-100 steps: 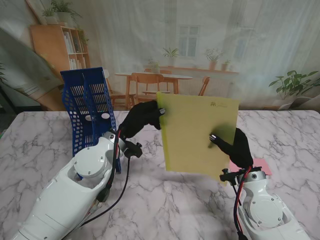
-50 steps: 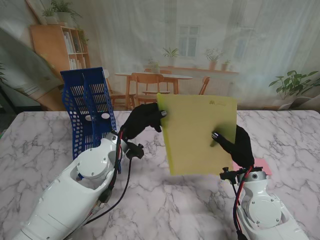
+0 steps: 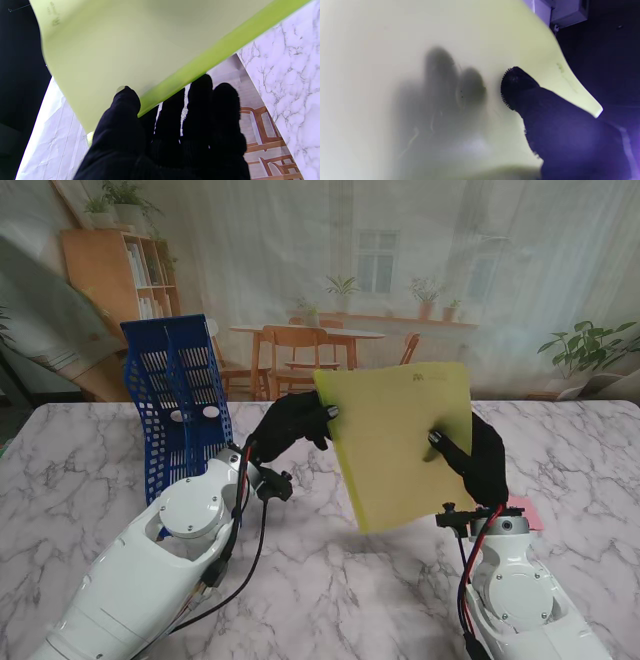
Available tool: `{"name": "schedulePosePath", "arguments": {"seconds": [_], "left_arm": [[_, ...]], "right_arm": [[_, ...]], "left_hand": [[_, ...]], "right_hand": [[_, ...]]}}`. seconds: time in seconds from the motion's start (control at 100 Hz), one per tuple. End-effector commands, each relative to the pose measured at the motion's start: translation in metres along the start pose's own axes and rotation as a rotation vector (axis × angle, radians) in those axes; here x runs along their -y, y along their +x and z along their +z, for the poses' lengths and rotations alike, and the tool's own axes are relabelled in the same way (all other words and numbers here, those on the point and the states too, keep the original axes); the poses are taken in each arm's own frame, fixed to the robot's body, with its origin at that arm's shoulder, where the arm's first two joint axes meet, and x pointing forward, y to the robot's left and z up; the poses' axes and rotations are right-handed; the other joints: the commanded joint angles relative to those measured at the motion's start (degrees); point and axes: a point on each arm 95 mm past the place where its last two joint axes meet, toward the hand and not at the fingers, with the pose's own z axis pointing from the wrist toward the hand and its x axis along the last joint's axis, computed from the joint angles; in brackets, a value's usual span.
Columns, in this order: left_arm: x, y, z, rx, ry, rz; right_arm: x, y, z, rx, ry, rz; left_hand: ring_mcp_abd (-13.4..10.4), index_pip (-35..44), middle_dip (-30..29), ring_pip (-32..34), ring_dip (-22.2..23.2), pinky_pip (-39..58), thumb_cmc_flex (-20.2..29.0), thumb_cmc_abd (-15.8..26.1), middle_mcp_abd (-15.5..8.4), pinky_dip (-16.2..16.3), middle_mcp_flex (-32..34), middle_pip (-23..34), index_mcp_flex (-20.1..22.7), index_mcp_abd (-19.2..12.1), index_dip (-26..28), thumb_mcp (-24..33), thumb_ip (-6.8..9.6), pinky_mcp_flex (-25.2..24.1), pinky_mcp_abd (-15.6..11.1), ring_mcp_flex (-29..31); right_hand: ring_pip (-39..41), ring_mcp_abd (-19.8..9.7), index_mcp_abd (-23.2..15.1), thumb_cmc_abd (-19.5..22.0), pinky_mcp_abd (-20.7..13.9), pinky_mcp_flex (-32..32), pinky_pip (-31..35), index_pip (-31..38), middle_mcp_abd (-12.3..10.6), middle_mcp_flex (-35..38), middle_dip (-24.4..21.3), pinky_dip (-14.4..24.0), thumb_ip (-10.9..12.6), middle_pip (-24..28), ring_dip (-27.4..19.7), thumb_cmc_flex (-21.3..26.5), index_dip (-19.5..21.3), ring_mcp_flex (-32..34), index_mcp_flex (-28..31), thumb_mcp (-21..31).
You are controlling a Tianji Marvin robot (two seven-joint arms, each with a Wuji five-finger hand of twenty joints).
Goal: Open the sliding file folder, put the receipt in and insert it into the document holder
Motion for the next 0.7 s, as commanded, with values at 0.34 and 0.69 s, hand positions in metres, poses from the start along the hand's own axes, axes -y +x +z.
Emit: {"name": "schedulePosePath", "arguments": {"seconds": [0.34, 0.69], "left_arm": [[0.005, 0.000, -0.005, -0.019, 0.032, -0.001], [0.012, 0.010, -0.006, -0.053, 0.060, 0.022]], "right_arm": [[0.018, 0.022, 0.003, -0.022, 0.018, 0.015], [0.014, 0.013, -0.002, 0.030, 0.099, -0.093]], "left_hand": [[1.1, -1.2, -0.6, 1.6, 0.4, 0.8, 4.1, 0.9, 0.1, -0.4, -0.7, -0.3, 0.6, -1.3, 0.6, 1.7, 1.40, -1.1, -1.9, 0.2], [0.9, 0.1, 0.2, 3.4, 1.2, 2.6, 4.8, 1.0, -0.4, 0.3, 0.6, 1.2, 1.5, -1.9, 1.4, 2.7, 1.56, 0.1, -2.2, 1.4]], "right_hand": [[2.8, -1.0, -10.4, 4.5, -2.2, 1.1, 1.5, 5.8, -1.4, 1.9, 1.1, -0.3, 1.6, 2.5, 1.1, 4.4, 3.4, 2.4, 4.6, 4.5], [0.2, -0.4, -10.8, 5.0, -1.2, -1.5, 1.2, 5.6, -1.6, 0.9, 0.2, 0.1, 1.8, 0.9, 0.3, 4.4, 4.3, 0.6, 4.3, 4.8]]}}
